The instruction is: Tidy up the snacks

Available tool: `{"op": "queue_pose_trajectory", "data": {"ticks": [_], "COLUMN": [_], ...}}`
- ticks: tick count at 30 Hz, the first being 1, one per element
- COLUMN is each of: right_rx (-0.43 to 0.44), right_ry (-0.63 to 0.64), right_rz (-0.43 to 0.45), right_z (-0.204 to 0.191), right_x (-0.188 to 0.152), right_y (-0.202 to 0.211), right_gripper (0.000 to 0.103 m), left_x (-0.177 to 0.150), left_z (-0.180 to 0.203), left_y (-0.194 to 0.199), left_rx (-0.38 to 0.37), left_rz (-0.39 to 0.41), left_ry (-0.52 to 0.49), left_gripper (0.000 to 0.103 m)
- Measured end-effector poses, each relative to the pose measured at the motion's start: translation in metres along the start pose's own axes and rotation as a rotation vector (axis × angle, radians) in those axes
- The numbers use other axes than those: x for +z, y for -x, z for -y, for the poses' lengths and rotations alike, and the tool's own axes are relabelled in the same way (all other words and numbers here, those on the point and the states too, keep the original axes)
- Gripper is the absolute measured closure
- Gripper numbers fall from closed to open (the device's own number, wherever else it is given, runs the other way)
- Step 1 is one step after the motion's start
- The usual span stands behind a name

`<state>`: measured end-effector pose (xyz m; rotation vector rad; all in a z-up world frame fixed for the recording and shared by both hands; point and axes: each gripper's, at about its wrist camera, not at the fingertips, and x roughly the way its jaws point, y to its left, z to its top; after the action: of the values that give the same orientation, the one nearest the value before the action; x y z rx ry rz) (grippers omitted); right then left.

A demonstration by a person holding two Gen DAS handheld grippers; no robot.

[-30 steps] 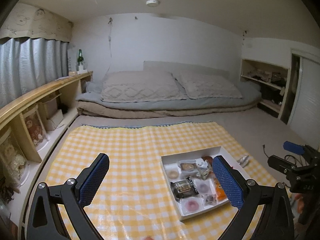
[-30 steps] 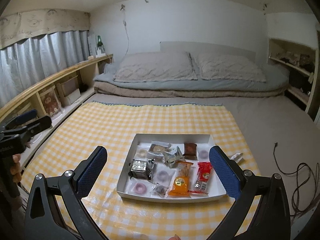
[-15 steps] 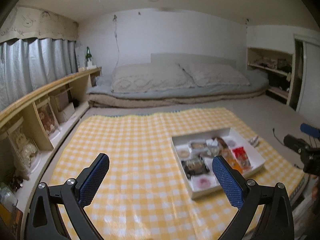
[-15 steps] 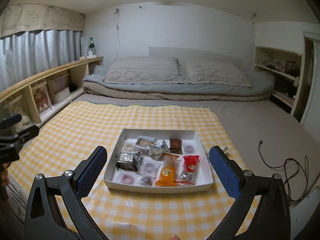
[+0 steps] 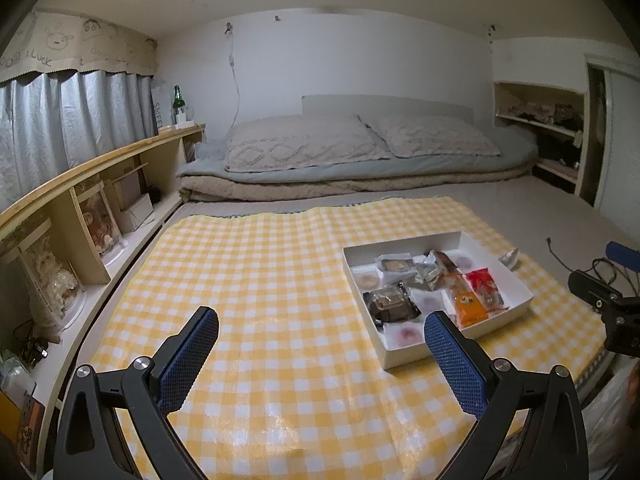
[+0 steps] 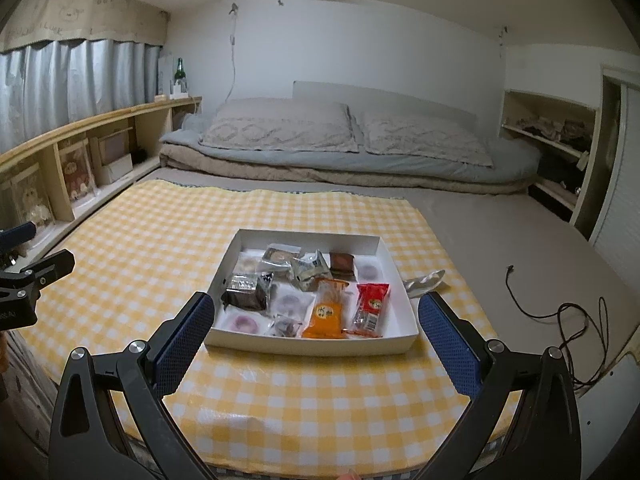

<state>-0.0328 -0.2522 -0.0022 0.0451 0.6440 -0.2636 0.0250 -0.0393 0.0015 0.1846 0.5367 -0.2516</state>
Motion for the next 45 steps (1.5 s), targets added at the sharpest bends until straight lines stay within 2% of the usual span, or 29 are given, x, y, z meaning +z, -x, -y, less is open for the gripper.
{"op": "queue_pose_trajectory", "data": {"ticks": [13,45], "right_rx": [-0.011,-0.002], "right_ry": [0.003,0.024], "right_rz": [-0.001,0.007], "right_z": [0.002,-0.0057], "right_x": [-0.0068,-0.0054], "right_y": [0.0016,0.0014], "right_gripper": [0.0,0.0], "left_x": [-0.0053,-0.0051], "left_z": [-0.0061,-0.0018], "left_y": [-0.0008,0.0017], "left_rx": [-0.001,0.003], "left_rz": [-0.026,-0.027], "left_ry": [-0.001,0.026], "left_gripper": [0.0,0.0]}}
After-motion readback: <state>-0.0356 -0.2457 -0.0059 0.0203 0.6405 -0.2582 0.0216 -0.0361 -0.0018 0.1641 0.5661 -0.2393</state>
